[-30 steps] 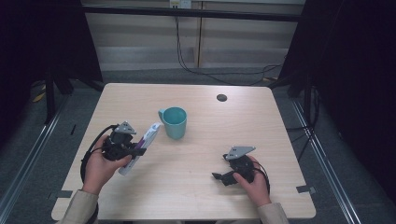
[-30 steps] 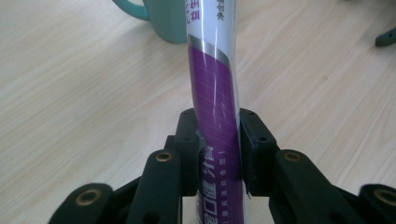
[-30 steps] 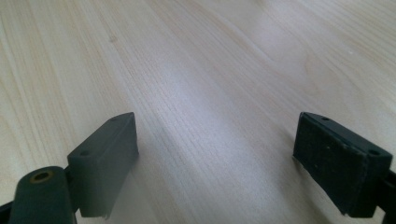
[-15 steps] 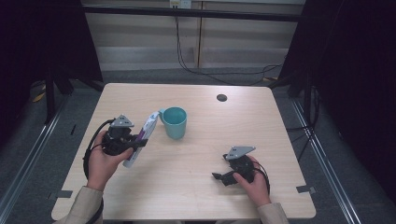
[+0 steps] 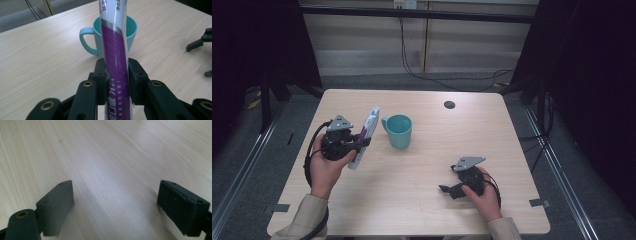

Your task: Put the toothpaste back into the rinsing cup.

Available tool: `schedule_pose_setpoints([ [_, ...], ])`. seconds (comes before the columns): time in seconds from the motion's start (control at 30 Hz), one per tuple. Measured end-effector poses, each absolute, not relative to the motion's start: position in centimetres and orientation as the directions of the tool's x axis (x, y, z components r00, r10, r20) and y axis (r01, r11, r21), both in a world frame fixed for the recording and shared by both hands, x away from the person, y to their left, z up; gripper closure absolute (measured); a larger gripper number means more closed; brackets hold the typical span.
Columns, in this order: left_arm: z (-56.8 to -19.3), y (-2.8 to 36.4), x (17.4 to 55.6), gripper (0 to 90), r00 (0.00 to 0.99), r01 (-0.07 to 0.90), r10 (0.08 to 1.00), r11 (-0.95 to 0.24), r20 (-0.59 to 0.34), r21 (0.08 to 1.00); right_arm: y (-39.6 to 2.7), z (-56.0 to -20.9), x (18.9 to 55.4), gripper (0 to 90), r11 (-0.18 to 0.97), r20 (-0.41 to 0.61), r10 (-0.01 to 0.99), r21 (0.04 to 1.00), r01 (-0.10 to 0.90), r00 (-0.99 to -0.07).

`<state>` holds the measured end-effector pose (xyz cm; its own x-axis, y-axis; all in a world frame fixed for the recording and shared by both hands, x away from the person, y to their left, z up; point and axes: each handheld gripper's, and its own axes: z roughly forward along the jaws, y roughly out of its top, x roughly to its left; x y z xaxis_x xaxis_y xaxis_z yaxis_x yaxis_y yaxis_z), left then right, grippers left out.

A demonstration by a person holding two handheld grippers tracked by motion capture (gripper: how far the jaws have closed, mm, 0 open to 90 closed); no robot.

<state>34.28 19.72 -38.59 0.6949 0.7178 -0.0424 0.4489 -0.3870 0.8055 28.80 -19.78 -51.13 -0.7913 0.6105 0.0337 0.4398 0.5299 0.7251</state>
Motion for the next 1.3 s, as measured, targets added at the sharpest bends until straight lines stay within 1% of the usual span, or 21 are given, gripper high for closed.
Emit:
schedule_pose_setpoints([
  [0.03,-38.6,19.7,34.3,71.8,0.695,0.449,0.718,-0.387,-0.042,0.805,-19.8,-51.1,28.8,13.0,0.53,0.034,0.611,0.725,0.44,-0.791],
  [0.07,-38.5,19.6,34.4,71.9,0.684,0.45,0.727,-0.361,-0.055,0.817,-19.8,-51.1,28.8,13.0,0.53,0.034,0.611,0.725,0.44,-0.791],
  [0.13,-38.4,19.6,34.5,71.9,0.688,0.444,0.724,-0.365,-0.051,0.818,-19.8,-51.1,28.8,13.0,0.53,0.033,0.61,0.725,0.44,-0.791],
  [0.3,-38.2,19.2,34.7,71.8,0.678,0.428,0.733,-0.329,-0.058,0.842,-19.8,-51.1,28.8,13.0,0.53,0.034,0.611,0.725,0.44,-0.791],
  [0.73,-38.1,18.9,35.3,71.8,0.662,0.41,0.747,-0.295,-0.059,0.863,-19.8,-51.1,28.8,13.0,0.53,0.034,0.61,0.725,0.44,-0.791],
  [1.3,-36.8,17.9,36.1,71.8,0.654,0.358,0.755,-0.25,-0.05,0.9,-19.8,-51.1,28.8,13.0,0.53,0.034,0.61,0.725,0.44,-0.791],
])
